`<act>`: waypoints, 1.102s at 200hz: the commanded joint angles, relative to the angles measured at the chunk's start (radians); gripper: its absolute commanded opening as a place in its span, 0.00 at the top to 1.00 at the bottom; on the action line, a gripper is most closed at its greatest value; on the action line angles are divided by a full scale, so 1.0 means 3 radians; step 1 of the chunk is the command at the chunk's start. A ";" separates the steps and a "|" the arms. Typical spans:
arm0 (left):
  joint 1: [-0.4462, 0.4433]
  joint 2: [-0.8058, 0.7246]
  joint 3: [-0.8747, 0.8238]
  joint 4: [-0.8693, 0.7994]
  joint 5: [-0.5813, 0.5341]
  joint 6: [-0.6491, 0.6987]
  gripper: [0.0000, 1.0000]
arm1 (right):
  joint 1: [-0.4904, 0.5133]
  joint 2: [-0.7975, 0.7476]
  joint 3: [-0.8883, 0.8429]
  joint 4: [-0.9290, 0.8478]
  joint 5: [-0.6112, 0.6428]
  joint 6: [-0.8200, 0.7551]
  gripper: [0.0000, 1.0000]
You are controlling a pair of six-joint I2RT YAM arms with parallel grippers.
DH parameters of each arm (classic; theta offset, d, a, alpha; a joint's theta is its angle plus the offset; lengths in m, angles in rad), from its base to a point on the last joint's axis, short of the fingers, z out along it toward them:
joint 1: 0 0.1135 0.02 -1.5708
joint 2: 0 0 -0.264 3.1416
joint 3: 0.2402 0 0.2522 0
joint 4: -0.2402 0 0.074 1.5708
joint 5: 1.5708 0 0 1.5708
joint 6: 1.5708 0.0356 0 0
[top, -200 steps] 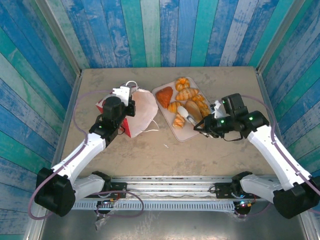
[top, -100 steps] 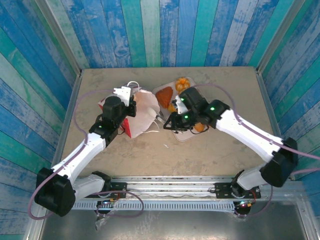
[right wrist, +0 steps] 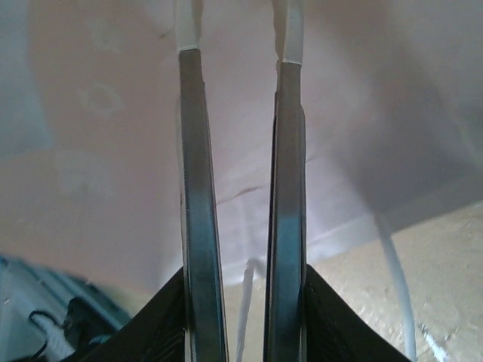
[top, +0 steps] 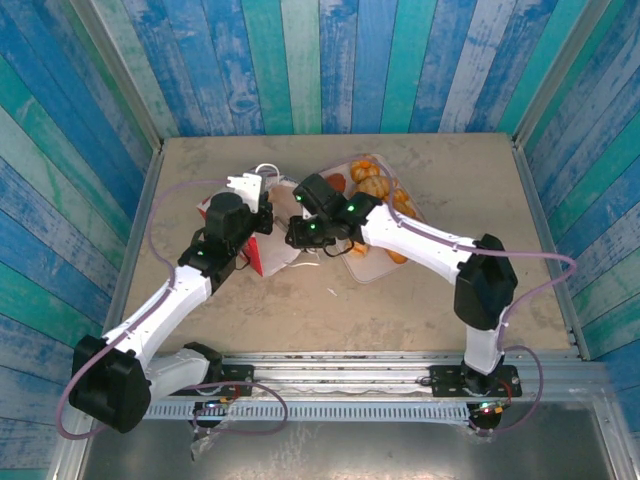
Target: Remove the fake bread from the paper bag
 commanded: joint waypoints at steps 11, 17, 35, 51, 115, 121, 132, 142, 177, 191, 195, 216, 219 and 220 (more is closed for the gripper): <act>-0.0007 -0.0013 0.0087 -0.0034 0.0022 -0.0079 0.94 | 0.0024 0.0121 0.0083 0.0210 0.0347 0.0070 0.63; -0.0006 -0.0011 0.0099 -0.0034 0.0017 -0.0094 0.94 | 0.0027 0.0141 0.0083 0.0219 0.0386 0.0081 0.63; -0.0009 0.0022 0.0155 -0.0076 -0.0009 -0.0118 0.94 | 0.0031 0.0197 0.0094 0.0272 0.0391 0.0085 0.62; -0.0006 0.0042 0.0196 -0.0100 -0.0031 -0.0140 0.94 | 0.0046 0.0252 0.0104 0.0307 0.0371 0.0090 0.62; -0.0006 0.0161 0.0274 -0.0101 0.0030 -0.0185 0.94 | 0.0096 0.0448 0.0214 0.0421 0.0331 0.0097 0.62; -0.0006 0.0161 0.0269 -0.0096 0.0045 -0.0186 0.94 | 0.0102 0.0485 0.0256 0.0396 0.0333 0.0086 0.62; -0.0004 0.0161 0.0262 -0.0077 0.0076 -0.0197 0.94 | 0.0096 0.0547 0.0331 0.0357 0.0332 0.0066 0.61; -0.0006 0.0156 0.0255 -0.0061 0.0099 -0.0203 0.94 | 0.0098 0.0599 0.0387 0.0325 0.0335 0.0050 0.60; -0.0006 0.0145 0.0294 -0.0105 0.0139 -0.0177 0.94 | 0.0099 0.0741 0.0509 0.0323 0.0355 0.0059 0.60; -0.0006 0.0135 0.0300 -0.0120 0.0133 -0.0164 0.94 | 0.0099 0.0803 0.0568 0.0319 0.0350 0.0068 0.59; -0.0006 0.0135 0.0301 -0.0121 0.0134 -0.0166 0.94 | 0.0100 0.0818 0.0583 0.0319 0.0346 0.0069 0.59; -0.0006 0.0135 0.0306 -0.0129 0.0155 -0.0162 0.94 | 0.0097 0.0888 0.0653 0.0309 0.0357 0.0084 0.58; -0.0004 0.0140 0.0312 -0.0132 0.0159 -0.0162 0.94 | 0.0096 0.0896 0.0658 0.0306 0.0360 0.0088 0.58; -0.0005 0.0140 0.0312 -0.0131 0.0159 -0.0162 0.94 | 0.0098 0.0898 0.0662 0.0305 0.0362 0.0089 0.58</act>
